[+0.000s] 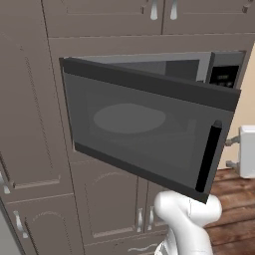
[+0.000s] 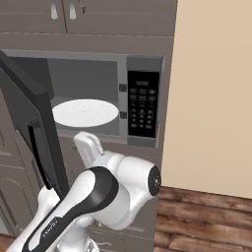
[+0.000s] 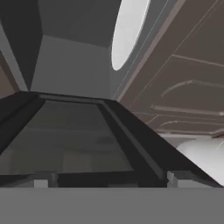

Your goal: Place the sponge inside the microwave to prepare for sanitizing.

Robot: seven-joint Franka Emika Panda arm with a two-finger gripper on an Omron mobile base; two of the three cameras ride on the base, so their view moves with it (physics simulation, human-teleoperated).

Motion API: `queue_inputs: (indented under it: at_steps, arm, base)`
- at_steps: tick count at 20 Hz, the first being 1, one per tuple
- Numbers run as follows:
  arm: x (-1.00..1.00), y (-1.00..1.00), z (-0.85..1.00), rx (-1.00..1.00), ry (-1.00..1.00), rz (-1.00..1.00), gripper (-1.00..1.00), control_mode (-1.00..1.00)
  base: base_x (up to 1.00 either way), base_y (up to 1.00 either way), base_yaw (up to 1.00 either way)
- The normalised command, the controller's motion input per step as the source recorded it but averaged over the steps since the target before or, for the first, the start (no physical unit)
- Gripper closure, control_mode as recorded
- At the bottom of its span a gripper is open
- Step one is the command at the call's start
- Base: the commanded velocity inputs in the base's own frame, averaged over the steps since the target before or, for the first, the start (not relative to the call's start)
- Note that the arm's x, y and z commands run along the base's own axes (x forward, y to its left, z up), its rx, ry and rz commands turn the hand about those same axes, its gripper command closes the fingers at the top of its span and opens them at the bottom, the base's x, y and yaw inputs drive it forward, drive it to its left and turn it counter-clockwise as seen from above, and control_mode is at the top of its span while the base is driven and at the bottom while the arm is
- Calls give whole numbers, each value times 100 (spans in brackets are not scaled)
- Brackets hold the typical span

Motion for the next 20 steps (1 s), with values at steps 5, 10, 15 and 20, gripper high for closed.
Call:
queue_inputs:
  at_steps: [5,10,15,20]
  arm:
    - [25,9,-16,2,0,13,-100,-100]
    - [27,14,-7,3,0,13,-100,-100]
    - [7,30,-7,4,0,8,-100,-100]
    - [-11,34,-10,2,0,8,-100,-100]
  base:
    - [0,0,0]
    - [0,0,0]
    - [0,0,0]
    - [0,0,0]
